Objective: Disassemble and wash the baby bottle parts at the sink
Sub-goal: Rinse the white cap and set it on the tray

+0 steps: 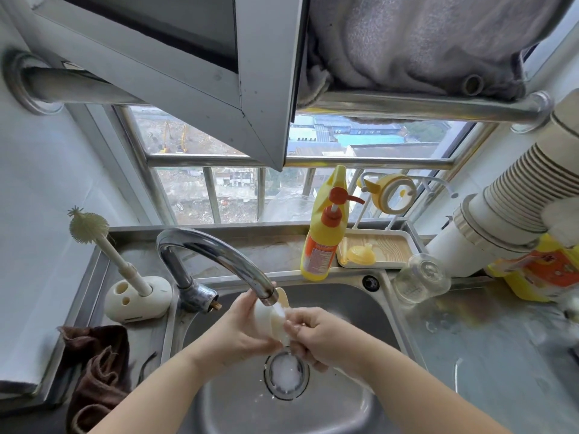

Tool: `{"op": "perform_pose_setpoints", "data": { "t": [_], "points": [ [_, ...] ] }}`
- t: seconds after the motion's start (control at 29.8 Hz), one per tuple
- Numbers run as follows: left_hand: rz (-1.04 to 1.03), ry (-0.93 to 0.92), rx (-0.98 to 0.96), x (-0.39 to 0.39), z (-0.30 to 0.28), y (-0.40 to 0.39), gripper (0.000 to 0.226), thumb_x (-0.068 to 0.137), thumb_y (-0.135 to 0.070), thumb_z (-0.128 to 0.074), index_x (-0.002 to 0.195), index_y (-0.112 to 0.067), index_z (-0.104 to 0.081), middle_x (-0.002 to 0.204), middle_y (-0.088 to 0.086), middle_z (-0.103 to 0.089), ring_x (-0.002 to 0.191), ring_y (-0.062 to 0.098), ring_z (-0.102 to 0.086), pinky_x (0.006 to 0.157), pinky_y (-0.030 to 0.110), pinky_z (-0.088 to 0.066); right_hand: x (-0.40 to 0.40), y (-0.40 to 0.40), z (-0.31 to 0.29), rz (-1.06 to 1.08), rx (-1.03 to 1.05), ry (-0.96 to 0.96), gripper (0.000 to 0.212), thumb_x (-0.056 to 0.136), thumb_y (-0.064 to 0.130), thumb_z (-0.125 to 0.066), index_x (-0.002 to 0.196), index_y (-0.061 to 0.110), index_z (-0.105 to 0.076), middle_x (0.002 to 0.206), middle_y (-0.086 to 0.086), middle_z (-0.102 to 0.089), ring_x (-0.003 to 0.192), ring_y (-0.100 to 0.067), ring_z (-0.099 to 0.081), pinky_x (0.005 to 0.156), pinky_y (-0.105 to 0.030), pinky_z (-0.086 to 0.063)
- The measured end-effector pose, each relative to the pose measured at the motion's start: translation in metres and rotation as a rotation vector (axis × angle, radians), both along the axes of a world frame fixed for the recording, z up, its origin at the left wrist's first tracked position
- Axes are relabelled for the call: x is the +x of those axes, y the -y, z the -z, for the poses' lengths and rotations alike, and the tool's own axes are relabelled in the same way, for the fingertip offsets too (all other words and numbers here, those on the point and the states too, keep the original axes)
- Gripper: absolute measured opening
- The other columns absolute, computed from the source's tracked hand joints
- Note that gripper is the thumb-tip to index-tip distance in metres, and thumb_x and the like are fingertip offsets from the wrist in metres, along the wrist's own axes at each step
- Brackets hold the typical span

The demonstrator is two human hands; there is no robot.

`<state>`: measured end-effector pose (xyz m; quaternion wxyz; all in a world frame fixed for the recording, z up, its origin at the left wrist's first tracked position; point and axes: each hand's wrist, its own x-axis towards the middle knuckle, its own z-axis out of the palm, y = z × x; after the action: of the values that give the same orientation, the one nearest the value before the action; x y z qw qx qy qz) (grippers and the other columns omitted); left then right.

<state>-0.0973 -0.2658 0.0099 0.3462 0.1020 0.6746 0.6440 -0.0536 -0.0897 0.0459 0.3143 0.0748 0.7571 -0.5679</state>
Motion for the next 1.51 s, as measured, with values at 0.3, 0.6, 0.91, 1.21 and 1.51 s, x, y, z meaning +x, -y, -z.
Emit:
{"op": "perform_pose_setpoints", "data": {
  "t": [0.3, 0.6, 0.91, 1.21, 1.51],
  "points": [
    [-0.142, 0.301, 0.155, 0.003, -0.019, -0.004, 0.06, 0.049, -0.029, -0.078, 0.106, -0.023, -0.059, 0.099, 0.01, -0.068, 0.079, 0.025, -0.069, 0.065, 0.039, -0.056, 0.009, 0.002, 0.005, -0.157, 0.31, -0.242, 0.02, 0.096, 0.023, -0.048, 0.102, 0.027, -0.067, 0.066, 0.016, -0.052, 0.052, 0.005, -0.046, 0.057, -0.013, -0.036],
    [-0.162, 0.199, 0.057, 0.001, -0.03, -0.011, 0.051, 0.042, -0.034, -0.076, 0.089, -0.017, -0.069, 0.081, 0.005, -0.071, 0.076, 0.02, -0.068, 0.06, 0.034, -0.055, 0.009, -0.006, 0.011, -0.437, 1.169, -0.91, 0.073, 0.043, 0.016, -0.081, 0.113, 0.032, -0.066, 0.063, 0.004, -0.053, 0.045, -0.015, -0.053, 0.036, -0.022, -0.029],
    [-0.276, 0.127, 0.099, -0.001, -0.025, -0.012, 0.052, 0.04, -0.028, -0.079, 0.09, -0.018, -0.068, 0.082, 0.008, -0.071, 0.073, 0.024, -0.065, 0.065, 0.039, -0.055, 0.003, -0.005, 0.009, -0.245, 0.433, -0.413, 0.018, 0.094, 0.021, -0.046, 0.102, 0.031, -0.059, 0.076, 0.007, -0.059, 0.069, -0.017, -0.057, 0.061, -0.032, -0.042],
    [-0.214, 0.088, 0.062, 0.002, -0.026, -0.01, 0.046, 0.039, -0.03, -0.079, 0.084, -0.026, -0.072, 0.077, 0.002, -0.073, 0.071, 0.017, -0.068, 0.061, 0.032, -0.057, 0.007, 0.004, 0.009, -0.385, 0.898, -0.598, 0.056, 0.088, 0.015, -0.051, 0.139, 0.034, -0.039, 0.096, -0.005, -0.06, 0.083, -0.027, -0.061, 0.063, -0.031, -0.04],
    [-0.149, 0.051, 0.077, 0.008, -0.009, -0.006, 0.057, 0.048, -0.025, -0.083, 0.095, -0.052, -0.063, 0.096, 0.004, -0.072, 0.083, 0.016, -0.066, 0.081, 0.028, -0.052, 0.002, 0.007, 0.009, 0.086, 0.081, -0.04, 0.022, 0.1, 0.027, -0.04, 0.086, 0.019, -0.055, 0.054, 0.008, -0.044, 0.043, -0.008, -0.032, 0.039, -0.021, -0.024]
  ]
}}
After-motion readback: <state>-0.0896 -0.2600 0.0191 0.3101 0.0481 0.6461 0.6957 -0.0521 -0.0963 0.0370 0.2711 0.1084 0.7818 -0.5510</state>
